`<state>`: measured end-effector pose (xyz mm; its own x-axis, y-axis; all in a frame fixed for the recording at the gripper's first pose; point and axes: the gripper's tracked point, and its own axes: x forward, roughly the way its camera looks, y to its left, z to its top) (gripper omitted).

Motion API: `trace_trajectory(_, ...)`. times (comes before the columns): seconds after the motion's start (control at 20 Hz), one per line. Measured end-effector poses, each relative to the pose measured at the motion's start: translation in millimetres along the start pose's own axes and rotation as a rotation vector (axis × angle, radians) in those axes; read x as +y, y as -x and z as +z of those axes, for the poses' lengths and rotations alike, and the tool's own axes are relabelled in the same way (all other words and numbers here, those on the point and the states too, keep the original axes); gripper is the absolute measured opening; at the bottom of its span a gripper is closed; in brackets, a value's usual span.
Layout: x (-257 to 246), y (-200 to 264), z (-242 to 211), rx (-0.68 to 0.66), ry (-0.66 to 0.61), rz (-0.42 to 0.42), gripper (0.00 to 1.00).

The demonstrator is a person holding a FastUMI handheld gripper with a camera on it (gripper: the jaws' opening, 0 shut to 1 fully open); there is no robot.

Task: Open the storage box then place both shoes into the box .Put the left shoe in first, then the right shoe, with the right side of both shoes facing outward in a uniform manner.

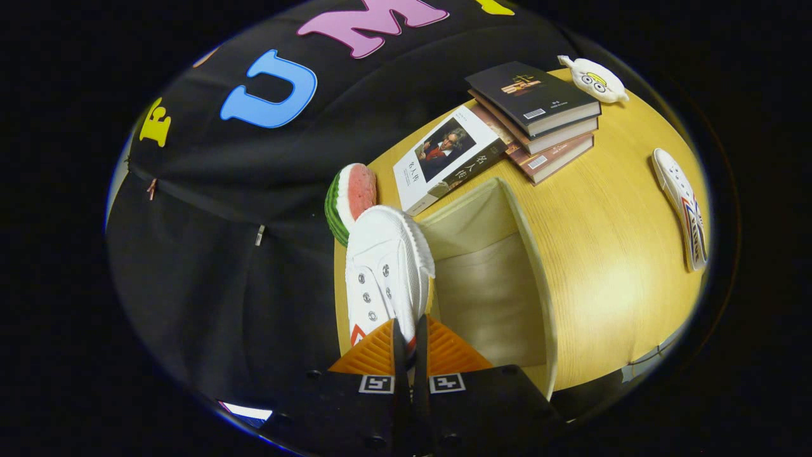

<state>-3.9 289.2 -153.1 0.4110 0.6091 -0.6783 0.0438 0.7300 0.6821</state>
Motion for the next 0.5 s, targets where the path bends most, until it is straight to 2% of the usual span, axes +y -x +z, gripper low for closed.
trace_trajectory(0.25, -9.4, -16.6, -9.0, 0.025, 0.016, -0.050, 0.08)
trace_trajectory(0.35, 13.7, -19.5, -16.9, 0.053, -0.017, 0.045, 0.19)
trace_trajectory(0.4, 19.0, -26.7, -10.9, 0.042, -0.017, 0.072, 0.45)
trace_trajectory(0.5, 14.7, -9.9, -9.4, 0.020, 0.060, 0.066, 0.98)
